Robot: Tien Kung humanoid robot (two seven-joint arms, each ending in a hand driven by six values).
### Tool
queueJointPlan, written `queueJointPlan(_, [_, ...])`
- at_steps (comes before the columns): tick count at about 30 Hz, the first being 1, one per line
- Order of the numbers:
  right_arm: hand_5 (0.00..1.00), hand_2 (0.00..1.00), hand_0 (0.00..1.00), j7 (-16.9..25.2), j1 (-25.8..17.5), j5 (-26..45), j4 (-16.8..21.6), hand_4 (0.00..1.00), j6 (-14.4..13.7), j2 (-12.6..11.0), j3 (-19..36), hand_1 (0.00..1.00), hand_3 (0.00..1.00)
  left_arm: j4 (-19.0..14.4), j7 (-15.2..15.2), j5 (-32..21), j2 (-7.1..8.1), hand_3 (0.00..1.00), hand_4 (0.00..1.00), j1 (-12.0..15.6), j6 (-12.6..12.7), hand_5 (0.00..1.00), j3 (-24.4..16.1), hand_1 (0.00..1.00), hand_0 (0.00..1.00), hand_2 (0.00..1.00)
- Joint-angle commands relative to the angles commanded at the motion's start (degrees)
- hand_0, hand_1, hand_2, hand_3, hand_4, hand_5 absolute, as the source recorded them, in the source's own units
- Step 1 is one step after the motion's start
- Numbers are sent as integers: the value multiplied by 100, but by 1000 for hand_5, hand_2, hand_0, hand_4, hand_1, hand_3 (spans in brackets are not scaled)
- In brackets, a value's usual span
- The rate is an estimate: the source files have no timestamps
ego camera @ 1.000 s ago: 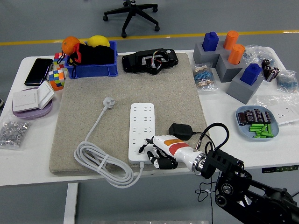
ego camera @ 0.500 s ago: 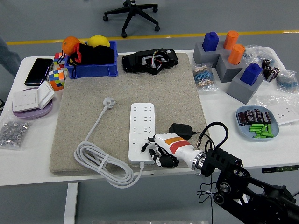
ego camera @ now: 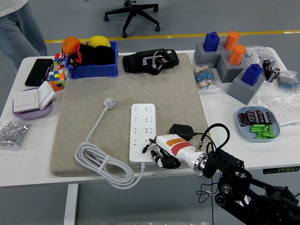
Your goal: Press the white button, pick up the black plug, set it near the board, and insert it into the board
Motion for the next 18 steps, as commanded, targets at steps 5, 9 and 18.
queueJointPlan(5, [2,92,2,46,16,-2,-87,338,-35,-11,-68,2,592,0,3,15,-2,578,589,2,-3,269,-5,495,466,512])
queueJointPlan(9, [2,92,2,79,20,-10,-157,338,-57,-24,-77,2,589,0,1,7,-2,578,590,2,-4,266,8,496,466,512])
queueJointPlan(18, [2,92,2,130,-25,45,124,337,-63,-19,163,2,589,0,6,21,-7,578,589,8,-7,266,-6,496,467,512])
